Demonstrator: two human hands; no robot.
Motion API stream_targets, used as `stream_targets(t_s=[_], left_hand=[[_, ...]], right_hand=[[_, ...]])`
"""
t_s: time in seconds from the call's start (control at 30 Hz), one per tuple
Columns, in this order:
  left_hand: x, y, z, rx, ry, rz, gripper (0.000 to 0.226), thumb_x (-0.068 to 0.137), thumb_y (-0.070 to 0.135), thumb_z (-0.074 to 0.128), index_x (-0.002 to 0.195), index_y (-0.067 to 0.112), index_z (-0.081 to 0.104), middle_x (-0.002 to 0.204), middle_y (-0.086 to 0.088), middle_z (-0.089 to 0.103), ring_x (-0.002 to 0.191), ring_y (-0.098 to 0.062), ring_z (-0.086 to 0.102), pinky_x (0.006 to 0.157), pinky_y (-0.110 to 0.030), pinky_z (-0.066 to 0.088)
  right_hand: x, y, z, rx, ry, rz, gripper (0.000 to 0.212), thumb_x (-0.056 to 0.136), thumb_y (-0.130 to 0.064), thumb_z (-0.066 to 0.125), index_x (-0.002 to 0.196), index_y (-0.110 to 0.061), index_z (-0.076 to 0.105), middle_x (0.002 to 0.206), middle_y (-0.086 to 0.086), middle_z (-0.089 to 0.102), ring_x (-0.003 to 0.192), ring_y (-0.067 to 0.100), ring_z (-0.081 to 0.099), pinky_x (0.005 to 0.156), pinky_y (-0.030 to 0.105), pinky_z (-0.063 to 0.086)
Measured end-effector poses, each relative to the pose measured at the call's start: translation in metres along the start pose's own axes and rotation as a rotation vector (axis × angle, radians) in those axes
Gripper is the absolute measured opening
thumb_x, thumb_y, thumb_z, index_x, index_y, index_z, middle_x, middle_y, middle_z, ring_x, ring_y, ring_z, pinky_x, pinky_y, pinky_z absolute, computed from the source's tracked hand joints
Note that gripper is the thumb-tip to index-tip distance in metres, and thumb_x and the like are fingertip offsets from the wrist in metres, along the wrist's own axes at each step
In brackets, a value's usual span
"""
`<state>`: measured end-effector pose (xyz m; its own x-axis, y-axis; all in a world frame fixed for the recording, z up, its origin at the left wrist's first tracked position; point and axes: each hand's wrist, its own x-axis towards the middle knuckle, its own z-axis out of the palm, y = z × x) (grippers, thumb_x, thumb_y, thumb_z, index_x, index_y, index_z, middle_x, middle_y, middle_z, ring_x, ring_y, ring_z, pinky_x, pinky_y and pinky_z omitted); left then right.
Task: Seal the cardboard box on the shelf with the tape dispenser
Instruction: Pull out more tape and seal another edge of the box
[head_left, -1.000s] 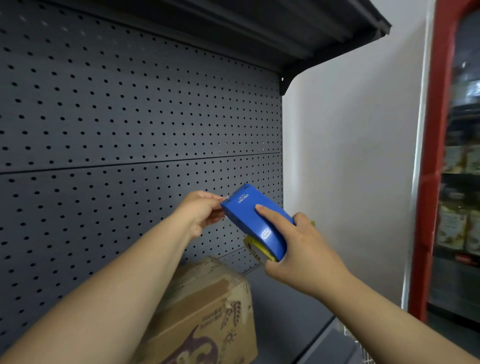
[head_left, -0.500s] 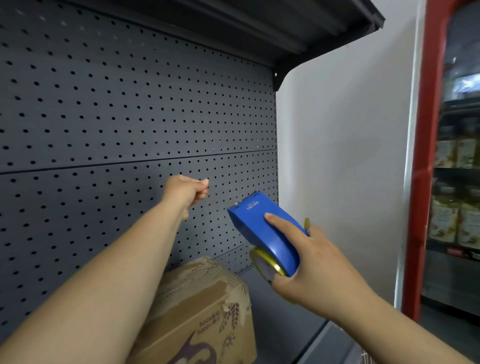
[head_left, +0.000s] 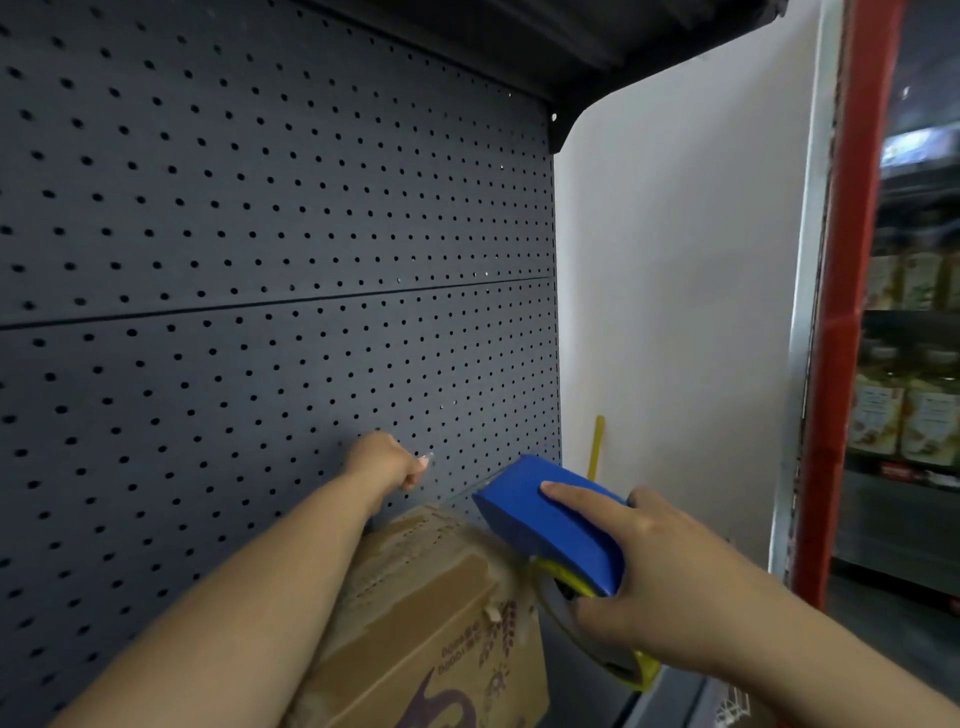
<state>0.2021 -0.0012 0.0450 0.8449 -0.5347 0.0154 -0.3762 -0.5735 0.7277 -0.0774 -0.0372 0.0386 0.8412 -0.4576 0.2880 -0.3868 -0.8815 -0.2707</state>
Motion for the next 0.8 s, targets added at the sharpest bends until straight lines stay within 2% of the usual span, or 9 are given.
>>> stream_targets(t_s=[0.07, 0.17, 0.33, 0.47, 0.53, 0.6, 0.7, 0.73, 0.8], left_hand=[[0.004, -0.004, 0.006, 0.088, -0.028, -0.043, 0.029, 0.087, 0.019, 0.060, 0.061, 0.009, 0.052, 0.064, -0.006, 0.059, 0.059, -0.019, 0.051, 0.060, -0.025, 0.039], [0.007, -0.013, 0.012, 0.195, -0.021, -0.074, 0.036, 0.086, 0.023, 0.061, 0.057, 0.013, 0.043, 0.048, -0.002, 0.056, 0.063, -0.021, 0.051, 0.064, -0.027, 0.042], [0.009, -0.024, 0.014, 0.318, -0.062, -0.075, 0.026, 0.084, 0.027, 0.064, 0.093, 0.004, 0.054, 0.100, -0.012, 0.059, 0.097, -0.027, 0.060, 0.082, -0.031, 0.046], [0.010, -0.026, 0.017, 0.317, -0.165, -0.115, 0.011, 0.086, 0.012, 0.050, 0.091, 0.004, 0.056, 0.081, -0.008, 0.051, 0.070, -0.021, 0.050, 0.070, -0.029, 0.042], [0.012, -0.027, 0.016, 0.362, -0.180, -0.081, 0.014, 0.088, 0.013, 0.048, 0.078, 0.007, 0.055, 0.072, -0.003, 0.045, 0.062, -0.015, 0.043, 0.063, -0.023, 0.038], [0.010, -0.026, 0.014, 0.428, -0.166, -0.002, 0.025, 0.090, 0.022, 0.049, 0.068, 0.012, 0.049, 0.071, 0.000, 0.043, 0.065, -0.013, 0.044, 0.061, -0.020, 0.038], [0.007, -0.029, 0.011, 0.578, 0.002, 0.307, 0.030, 0.089, 0.029, 0.055, 0.109, 0.007, 0.058, 0.110, -0.006, 0.053, 0.102, -0.021, 0.053, 0.087, -0.028, 0.043], [0.003, -0.029, 0.011, 0.575, 0.003, 0.438, 0.034, 0.090, 0.028, 0.054, 0.118, 0.009, 0.057, 0.122, -0.006, 0.050, 0.112, -0.021, 0.051, 0.093, -0.029, 0.040], [-0.011, -0.026, 0.014, 0.545, -0.158, 0.605, 0.032, 0.095, 0.030, 0.044, 0.113, 0.011, 0.061, 0.122, -0.003, 0.055, 0.112, -0.018, 0.052, 0.094, -0.027, 0.039]], right_hand=[[0.002, -0.002, 0.002, -0.011, -0.016, 0.009, 0.077, 0.075, -0.053, 0.056, 0.135, -0.060, 0.008, 0.095, -0.007, 0.034, 0.083, 0.013, 0.046, 0.071, 0.021, 0.041], [0.005, -0.006, 0.004, -0.019, -0.039, 0.014, 0.076, 0.076, -0.053, 0.056, 0.135, -0.060, 0.009, 0.098, -0.006, 0.036, 0.084, 0.012, 0.045, 0.073, 0.022, 0.041], [0.009, -0.007, 0.006, -0.032, -0.054, 0.034, 0.076, 0.075, -0.053, 0.057, 0.136, -0.059, 0.012, 0.101, -0.004, 0.037, 0.086, 0.013, 0.047, 0.075, 0.022, 0.042], [0.010, -0.005, 0.007, -0.012, -0.073, 0.051, 0.076, 0.074, -0.054, 0.057, 0.136, -0.057, 0.014, 0.102, -0.004, 0.038, 0.090, 0.014, 0.049, 0.077, 0.023, 0.043], [0.010, -0.004, 0.007, -0.001, -0.071, 0.051, 0.077, 0.073, -0.054, 0.058, 0.136, -0.058, 0.014, 0.102, -0.004, 0.039, 0.092, 0.015, 0.051, 0.080, 0.024, 0.044], [0.011, -0.004, 0.007, 0.013, -0.071, 0.049, 0.077, 0.072, -0.054, 0.058, 0.136, -0.058, 0.015, 0.103, -0.004, 0.041, 0.092, 0.015, 0.051, 0.080, 0.025, 0.045], [0.011, -0.002, 0.007, 0.027, -0.063, 0.034, 0.076, 0.073, -0.054, 0.058, 0.136, -0.058, 0.015, 0.103, -0.003, 0.042, 0.091, 0.015, 0.051, 0.081, 0.025, 0.046], [0.011, -0.001, 0.007, 0.023, -0.060, 0.029, 0.076, 0.073, -0.054, 0.058, 0.136, -0.058, 0.015, 0.102, -0.004, 0.042, 0.090, 0.014, 0.051, 0.080, 0.025, 0.047], [0.012, 0.001, 0.007, 0.019, -0.058, 0.024, 0.076, 0.072, -0.054, 0.058, 0.135, -0.058, 0.016, 0.102, -0.004, 0.042, 0.088, 0.014, 0.052, 0.080, 0.026, 0.047]])
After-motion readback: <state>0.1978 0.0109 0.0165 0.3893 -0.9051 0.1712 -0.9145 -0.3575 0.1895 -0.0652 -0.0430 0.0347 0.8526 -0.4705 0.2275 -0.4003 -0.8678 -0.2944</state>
